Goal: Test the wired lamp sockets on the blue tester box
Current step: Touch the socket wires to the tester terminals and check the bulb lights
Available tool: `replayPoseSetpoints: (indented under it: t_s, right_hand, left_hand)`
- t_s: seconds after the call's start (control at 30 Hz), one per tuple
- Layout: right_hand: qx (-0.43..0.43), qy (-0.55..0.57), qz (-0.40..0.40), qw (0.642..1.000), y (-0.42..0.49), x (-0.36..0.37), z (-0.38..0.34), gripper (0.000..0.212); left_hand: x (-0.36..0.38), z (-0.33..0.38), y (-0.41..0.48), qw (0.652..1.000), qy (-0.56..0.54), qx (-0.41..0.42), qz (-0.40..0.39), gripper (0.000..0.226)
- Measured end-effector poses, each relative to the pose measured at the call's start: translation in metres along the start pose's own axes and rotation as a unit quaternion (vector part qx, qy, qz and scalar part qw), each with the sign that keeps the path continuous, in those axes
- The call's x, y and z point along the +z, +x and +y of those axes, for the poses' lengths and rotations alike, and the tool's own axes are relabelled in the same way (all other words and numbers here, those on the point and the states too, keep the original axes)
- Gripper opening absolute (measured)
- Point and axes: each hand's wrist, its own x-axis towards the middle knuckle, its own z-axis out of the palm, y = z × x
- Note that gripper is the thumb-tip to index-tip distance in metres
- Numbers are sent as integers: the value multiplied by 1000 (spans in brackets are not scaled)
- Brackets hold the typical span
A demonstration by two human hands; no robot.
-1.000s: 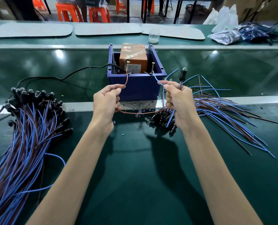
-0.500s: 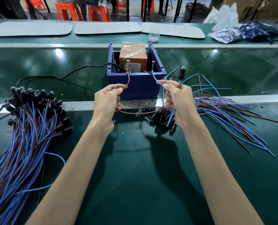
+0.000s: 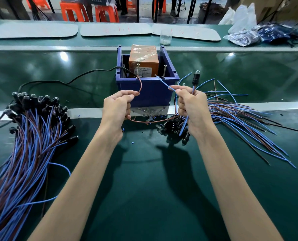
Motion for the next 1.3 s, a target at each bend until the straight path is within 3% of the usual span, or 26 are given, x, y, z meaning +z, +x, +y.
replayPoseSetpoints:
  t_s: [0.23, 0.57, 0.77, 1.03, 1.3]
  right_hand:
    - [0, 101, 93, 991, 6, 1, 4, 28]
    - [16, 75, 42, 996, 7, 5, 7, 24]
    - [15, 65, 39, 997, 6, 3, 5, 24]
    - [5, 37, 14, 999, 5, -4, 0, 23]
    - [10, 8, -33, 999, 6, -3, 2, 25]
  left_hand:
    - [2, 0, -1, 1000, -4, -1, -4, 30]
    - [4, 0, -2, 983, -133, 53, 112, 25]
    - [14, -6, -6, 967, -154, 68, 190, 23]
    - [9, -5, 0, 995, -91, 22, 38, 23]
    - [5, -3, 0, 995, -93, 20, 31, 26]
